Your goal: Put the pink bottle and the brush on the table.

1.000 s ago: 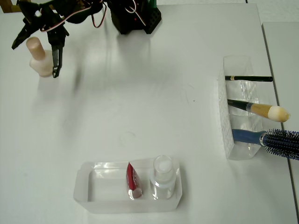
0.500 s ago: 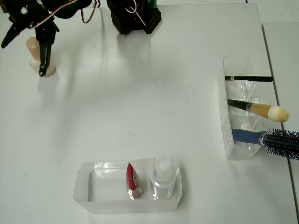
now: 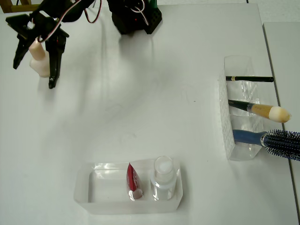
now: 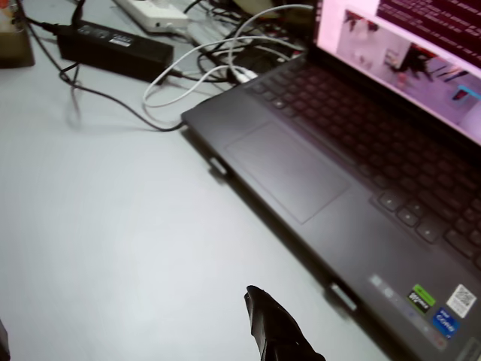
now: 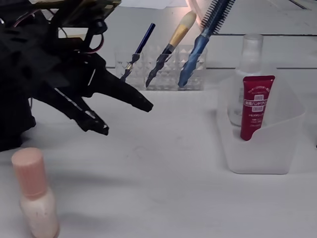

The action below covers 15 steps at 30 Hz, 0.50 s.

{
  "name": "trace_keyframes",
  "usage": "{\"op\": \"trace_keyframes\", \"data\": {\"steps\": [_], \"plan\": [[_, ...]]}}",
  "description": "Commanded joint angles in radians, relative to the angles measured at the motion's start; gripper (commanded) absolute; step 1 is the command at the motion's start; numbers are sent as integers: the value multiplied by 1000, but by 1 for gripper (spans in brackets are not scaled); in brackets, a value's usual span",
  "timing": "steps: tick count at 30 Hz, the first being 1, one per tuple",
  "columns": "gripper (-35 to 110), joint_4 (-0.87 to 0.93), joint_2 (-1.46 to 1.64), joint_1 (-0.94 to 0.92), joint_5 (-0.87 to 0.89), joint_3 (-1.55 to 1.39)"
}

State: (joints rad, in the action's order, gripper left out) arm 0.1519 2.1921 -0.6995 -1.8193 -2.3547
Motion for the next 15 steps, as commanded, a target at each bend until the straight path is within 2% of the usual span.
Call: {"op": "trace_keyframes", "data": {"steps": [1, 5, 9, 12, 15], "plan": [[50, 87, 58, 78, -8, 74], [52, 264, 58, 202, -2, 169], [54, 304, 58, 330, -2, 189], [52, 422, 48, 436, -2, 256], [51, 433, 34, 554, 2, 270]]}}
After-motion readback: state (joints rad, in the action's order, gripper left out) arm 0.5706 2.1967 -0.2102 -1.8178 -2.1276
